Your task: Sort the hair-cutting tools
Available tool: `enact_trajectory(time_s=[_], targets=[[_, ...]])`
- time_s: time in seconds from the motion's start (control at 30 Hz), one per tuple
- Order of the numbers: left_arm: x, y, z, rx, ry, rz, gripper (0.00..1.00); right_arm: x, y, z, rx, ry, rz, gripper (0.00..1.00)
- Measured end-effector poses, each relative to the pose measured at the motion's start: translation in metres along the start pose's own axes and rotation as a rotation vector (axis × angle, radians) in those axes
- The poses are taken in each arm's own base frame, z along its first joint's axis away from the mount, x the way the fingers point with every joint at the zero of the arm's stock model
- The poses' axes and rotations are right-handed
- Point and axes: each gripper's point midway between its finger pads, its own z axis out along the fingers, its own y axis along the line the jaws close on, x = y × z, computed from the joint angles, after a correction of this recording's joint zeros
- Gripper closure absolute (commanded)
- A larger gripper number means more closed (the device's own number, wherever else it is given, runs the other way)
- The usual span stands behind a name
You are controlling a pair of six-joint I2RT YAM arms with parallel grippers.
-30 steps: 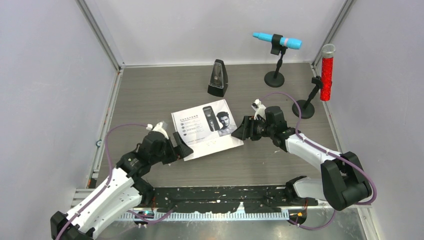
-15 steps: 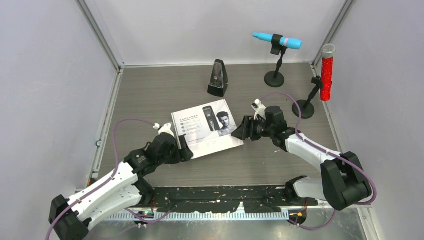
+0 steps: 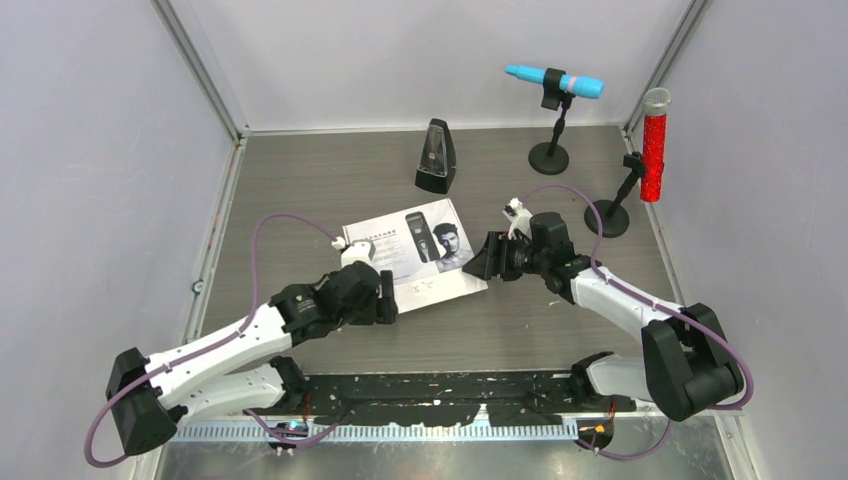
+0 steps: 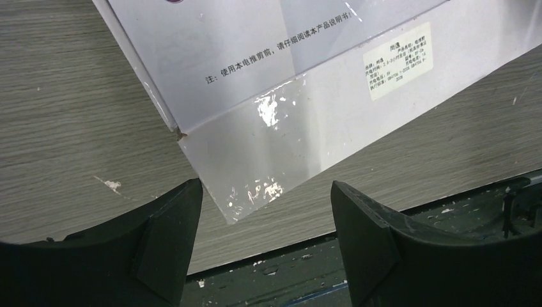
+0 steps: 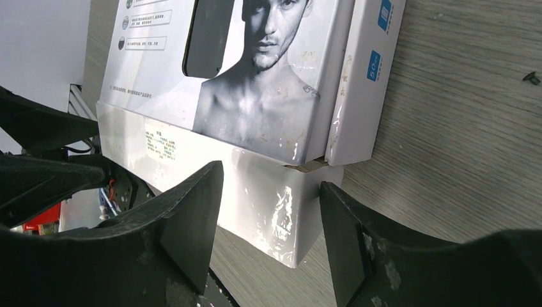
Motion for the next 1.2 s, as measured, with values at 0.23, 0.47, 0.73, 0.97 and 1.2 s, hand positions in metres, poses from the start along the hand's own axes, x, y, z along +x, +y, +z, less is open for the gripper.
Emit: enact_trajectory(time_s=[0.23,0.47,0.73,0.97,1.2], targets=[[-0.002,-0.017,-0.007,-0.006,0.016,0.078,0.22,0.000,0.000,0.000,0.000,0.000,-0.001,0.34],[-0.002,-0.020,-0.007,0.000,0.010,0.081,0.21,0.000,0.000,0.000,0.000,0.000,-0.001,0.34],[-0.009,0.007,-0.011,0.033,-0.121,0.026,0.18,0.000,0.000,0.000,0.000,0.000,-0.004,0.34],[-0.015,0.040,0.012,0.034,-0.164,-0.090,0.19,0.000,0.000,0.000,0.000,0.000,-0.005,0.34],[-0.010,0.028,0.027,0.095,-0.090,-0.119,0.23,0.000,0.000,0.000,0.000,0.000,-0.005,0.34]])
